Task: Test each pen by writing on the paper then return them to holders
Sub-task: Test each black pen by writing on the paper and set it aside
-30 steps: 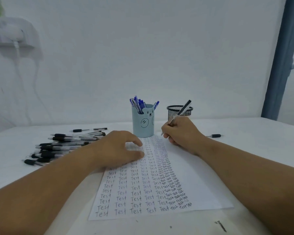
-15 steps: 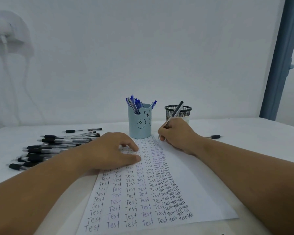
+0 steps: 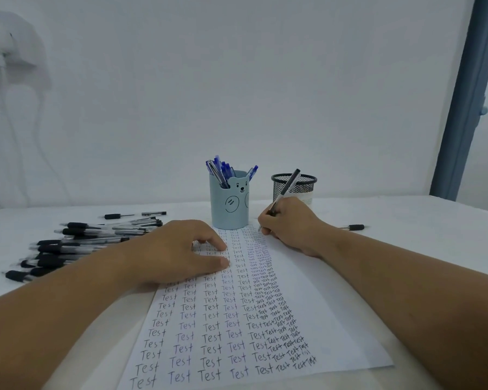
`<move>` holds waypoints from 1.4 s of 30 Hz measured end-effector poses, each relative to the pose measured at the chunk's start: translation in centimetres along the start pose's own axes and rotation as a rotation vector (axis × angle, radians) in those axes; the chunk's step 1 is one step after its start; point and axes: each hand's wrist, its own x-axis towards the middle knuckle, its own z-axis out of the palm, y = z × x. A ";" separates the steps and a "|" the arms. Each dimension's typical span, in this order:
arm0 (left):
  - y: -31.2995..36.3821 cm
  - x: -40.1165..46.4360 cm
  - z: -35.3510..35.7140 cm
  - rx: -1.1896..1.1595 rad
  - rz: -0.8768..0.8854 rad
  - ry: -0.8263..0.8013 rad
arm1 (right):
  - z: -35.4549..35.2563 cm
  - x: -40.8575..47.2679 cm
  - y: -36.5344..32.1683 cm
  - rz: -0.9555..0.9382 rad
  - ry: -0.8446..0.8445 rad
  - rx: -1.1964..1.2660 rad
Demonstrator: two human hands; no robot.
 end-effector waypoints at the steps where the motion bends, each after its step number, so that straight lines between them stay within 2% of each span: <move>1: 0.0 0.0 0.0 0.001 -0.002 0.002 | 0.0 0.0 0.0 -0.002 0.002 -0.002; 7: -0.2 0.1 0.1 -0.015 -0.005 0.004 | -0.1 0.0 -0.1 0.050 -0.020 0.040; 42: -0.1 -0.2 -0.1 0.014 0.007 -0.031 | 0.0 0.4 0.1 0.007 0.040 -0.050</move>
